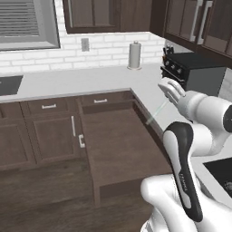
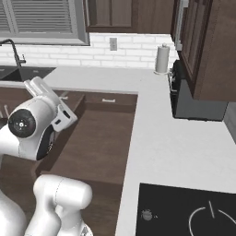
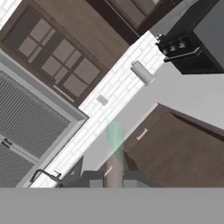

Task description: Take a straw from the drawer in front and place it inside the glass cup on the dining counter.

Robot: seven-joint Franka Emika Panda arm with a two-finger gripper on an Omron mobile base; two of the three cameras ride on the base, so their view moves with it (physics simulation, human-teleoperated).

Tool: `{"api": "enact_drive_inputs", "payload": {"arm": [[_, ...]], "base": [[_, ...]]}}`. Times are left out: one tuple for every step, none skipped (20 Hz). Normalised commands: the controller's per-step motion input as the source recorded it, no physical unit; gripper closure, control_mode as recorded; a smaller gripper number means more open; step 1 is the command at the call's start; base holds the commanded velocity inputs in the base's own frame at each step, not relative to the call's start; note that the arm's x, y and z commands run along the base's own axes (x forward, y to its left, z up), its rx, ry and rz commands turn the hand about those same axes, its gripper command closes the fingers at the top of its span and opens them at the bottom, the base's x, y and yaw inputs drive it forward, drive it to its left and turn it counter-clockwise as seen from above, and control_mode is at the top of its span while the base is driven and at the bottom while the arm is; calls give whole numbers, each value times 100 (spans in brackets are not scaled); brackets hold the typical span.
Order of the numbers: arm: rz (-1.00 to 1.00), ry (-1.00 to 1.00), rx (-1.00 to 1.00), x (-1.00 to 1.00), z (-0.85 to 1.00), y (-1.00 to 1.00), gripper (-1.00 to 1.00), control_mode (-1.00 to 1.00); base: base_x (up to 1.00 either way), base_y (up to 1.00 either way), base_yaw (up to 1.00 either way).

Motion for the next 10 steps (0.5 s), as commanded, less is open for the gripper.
{"api": "enact_drive_inputs", "payload": {"arm": [[0, 0, 0, 0, 0, 0, 100, 100], [0, 0, 0, 0, 0, 0, 100, 100], [0, 0, 0, 0, 0, 0, 100, 100], [0, 0, 0, 0, 0, 0, 100, 100], [0, 0, 0, 0, 0, 0, 100, 100], [0, 0, 0, 0, 0, 0, 100, 100], [0, 0, 0, 0, 0, 0, 100, 100], [0, 0, 0, 0, 0, 0, 100, 100], [0, 0, 0, 0, 0, 0, 100, 100], [0, 0, 0, 0, 0, 0, 100, 100]], "base": [[-43, 34, 12], [-51, 36, 14], [-55, 47, 15], [-54, 56, 15], [-51, 63, 16], [-50, 62, 17], [-51, 63, 17], [-50, 68, 18], [-51, 76, 19], [-51, 74, 20]]}}
